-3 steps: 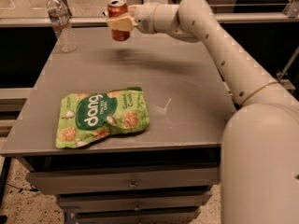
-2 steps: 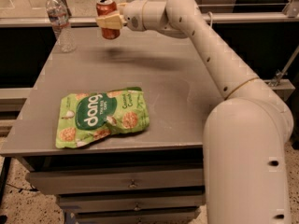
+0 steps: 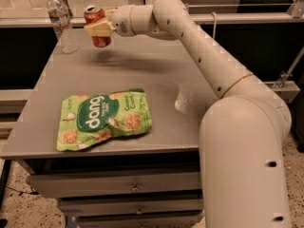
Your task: Move coke can near water bottle
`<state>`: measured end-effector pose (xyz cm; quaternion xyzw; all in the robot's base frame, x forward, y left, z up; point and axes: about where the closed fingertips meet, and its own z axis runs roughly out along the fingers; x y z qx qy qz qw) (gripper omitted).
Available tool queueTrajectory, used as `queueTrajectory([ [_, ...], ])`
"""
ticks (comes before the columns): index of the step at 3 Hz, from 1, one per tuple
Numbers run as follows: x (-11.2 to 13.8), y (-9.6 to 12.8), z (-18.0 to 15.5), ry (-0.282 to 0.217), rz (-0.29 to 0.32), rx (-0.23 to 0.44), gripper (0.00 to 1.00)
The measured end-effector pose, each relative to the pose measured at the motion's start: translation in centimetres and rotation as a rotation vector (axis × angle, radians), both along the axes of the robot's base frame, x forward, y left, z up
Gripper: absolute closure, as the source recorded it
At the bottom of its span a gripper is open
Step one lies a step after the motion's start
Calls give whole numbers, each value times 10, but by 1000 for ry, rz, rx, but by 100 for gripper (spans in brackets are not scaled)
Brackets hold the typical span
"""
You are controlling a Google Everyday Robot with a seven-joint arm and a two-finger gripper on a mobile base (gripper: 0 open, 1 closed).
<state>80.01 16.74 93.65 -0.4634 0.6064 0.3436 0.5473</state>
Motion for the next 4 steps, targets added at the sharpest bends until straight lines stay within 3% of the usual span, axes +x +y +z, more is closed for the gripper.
queueTrajectory([
  [1, 0, 38, -17, -2, 30, -35, 100],
  [2, 2, 48, -20, -1, 34, -38, 100],
  [3, 6, 53, -28, 7, 21, -55, 84],
  [4, 16, 52, -33, 8, -3, -65, 59],
])
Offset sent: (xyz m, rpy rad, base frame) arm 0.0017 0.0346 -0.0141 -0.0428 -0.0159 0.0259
